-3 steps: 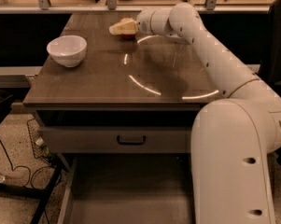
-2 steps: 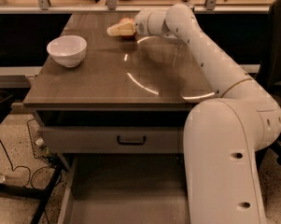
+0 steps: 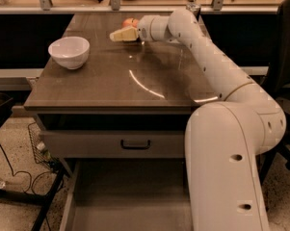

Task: Place apple into middle drawer

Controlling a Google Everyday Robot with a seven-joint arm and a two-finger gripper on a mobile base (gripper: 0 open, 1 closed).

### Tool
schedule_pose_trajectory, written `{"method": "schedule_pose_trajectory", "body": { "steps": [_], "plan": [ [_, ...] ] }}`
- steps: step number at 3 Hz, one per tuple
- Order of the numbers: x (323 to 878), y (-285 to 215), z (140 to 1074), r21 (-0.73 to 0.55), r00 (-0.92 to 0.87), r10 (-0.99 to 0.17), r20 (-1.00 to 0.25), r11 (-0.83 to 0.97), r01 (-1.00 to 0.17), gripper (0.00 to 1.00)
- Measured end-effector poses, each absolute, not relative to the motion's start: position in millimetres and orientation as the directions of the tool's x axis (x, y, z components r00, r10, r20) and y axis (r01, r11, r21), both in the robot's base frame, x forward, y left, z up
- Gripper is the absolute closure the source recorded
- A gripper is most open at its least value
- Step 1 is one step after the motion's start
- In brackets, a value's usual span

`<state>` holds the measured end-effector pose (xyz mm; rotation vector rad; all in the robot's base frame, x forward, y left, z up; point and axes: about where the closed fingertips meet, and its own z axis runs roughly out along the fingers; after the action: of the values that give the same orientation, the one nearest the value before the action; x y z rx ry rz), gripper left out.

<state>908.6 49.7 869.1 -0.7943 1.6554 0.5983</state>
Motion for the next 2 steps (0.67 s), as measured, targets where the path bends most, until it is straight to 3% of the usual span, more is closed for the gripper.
{"method": "schedule_pose_trajectory", "body": {
  "steps": [1,2],
  "plan": [
    [908.5,53.2,867.2,-0.023,-0.126,-0.187,-0.974,0.638,-0.77,0.16],
    [908.3,56.6,865.5,-0.022,-0.127,-0.188,-0.974,0.635,-0.772,0.39]
  ]
}}
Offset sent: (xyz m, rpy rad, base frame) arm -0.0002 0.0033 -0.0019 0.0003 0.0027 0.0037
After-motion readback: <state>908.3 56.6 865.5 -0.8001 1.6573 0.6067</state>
